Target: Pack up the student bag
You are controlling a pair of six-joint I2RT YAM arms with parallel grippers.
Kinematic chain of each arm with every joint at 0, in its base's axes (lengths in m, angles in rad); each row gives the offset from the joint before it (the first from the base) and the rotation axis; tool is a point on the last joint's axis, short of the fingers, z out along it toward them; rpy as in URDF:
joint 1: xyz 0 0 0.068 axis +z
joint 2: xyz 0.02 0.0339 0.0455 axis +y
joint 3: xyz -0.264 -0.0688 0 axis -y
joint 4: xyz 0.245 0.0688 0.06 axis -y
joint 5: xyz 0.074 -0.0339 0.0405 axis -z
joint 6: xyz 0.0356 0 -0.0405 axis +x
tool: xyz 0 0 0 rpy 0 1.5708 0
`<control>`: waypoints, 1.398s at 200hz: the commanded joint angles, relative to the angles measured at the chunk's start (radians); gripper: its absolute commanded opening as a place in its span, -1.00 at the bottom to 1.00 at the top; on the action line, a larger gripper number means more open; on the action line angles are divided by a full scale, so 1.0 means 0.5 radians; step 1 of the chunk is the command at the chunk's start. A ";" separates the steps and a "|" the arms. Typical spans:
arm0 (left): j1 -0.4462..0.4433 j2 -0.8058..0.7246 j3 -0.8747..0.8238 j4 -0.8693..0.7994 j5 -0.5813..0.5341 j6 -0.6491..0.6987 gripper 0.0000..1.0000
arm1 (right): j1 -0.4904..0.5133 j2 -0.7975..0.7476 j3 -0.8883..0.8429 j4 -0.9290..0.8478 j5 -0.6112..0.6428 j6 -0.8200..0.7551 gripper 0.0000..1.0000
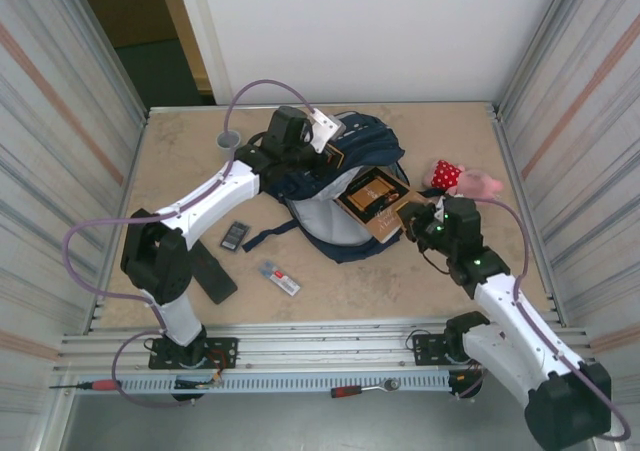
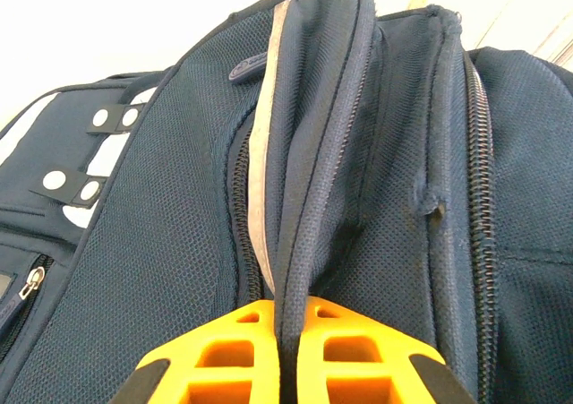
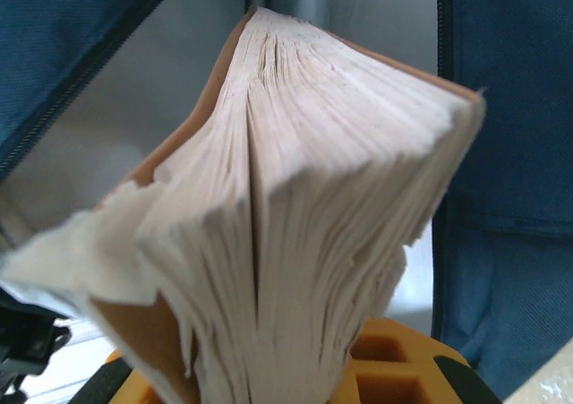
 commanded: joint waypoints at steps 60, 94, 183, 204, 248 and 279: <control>-0.005 -0.147 0.128 0.212 0.161 -0.087 -1.00 | 0.309 0.630 0.117 0.861 0.551 0.137 -1.00; -0.003 -0.147 0.151 0.198 0.160 -0.086 -1.00 | 0.358 0.903 0.170 1.074 0.633 0.126 -1.00; 0.031 -0.132 0.139 0.179 0.142 -0.076 -1.00 | 0.410 1.160 0.260 1.367 0.699 0.170 -1.00; 0.046 -0.125 0.137 0.165 0.121 -0.069 -1.00 | 0.408 1.044 0.221 1.261 0.685 0.157 -1.00; 0.114 -0.135 0.066 0.211 0.146 -0.079 -1.00 | 0.433 0.620 0.084 0.779 0.754 0.046 -1.00; 0.119 -0.139 0.054 0.238 0.196 -0.090 -1.00 | 0.419 0.577 0.049 0.836 0.834 0.138 -1.00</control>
